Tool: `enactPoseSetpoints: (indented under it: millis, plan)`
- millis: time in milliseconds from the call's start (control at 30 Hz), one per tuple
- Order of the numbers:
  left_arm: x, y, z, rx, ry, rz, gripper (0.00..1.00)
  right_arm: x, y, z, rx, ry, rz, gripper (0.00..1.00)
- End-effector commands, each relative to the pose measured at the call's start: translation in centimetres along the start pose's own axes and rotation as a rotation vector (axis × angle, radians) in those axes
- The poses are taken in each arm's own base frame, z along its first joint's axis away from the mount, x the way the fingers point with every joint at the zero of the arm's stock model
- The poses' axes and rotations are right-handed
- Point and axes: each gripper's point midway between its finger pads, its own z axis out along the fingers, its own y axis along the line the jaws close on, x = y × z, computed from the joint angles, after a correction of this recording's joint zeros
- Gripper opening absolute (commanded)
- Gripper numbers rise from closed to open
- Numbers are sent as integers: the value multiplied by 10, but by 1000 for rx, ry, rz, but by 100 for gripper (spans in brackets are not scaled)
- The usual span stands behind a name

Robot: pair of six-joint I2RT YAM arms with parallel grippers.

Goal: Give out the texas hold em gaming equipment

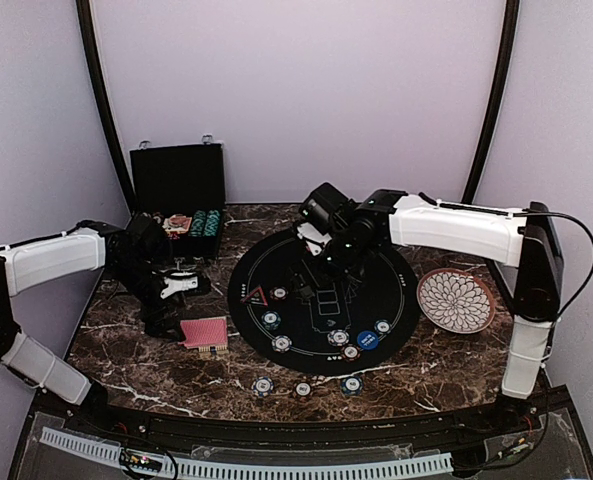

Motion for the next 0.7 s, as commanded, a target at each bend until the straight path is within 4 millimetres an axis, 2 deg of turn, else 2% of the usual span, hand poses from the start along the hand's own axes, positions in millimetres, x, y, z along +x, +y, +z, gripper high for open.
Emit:
enactPoseSetpoints:
  millis: [0, 200, 533, 667]
  plan:
    - [-4, 3, 7, -21, 0, 58, 99, -14, 2, -16, -45, -81, 53, 99]
    - [-5, 1, 17, -22, 30, 99, 99, -15, 3, -22, -60, -116, 61, 99]
    - [-4, -14, 24, 18, 82, 171, 99, -7, 1, -18, -58, -109, 61, 99]
    - [-2, -14, 29, 30, 97, 160, 99, -6, 0, -18, -55, -108, 60, 99]
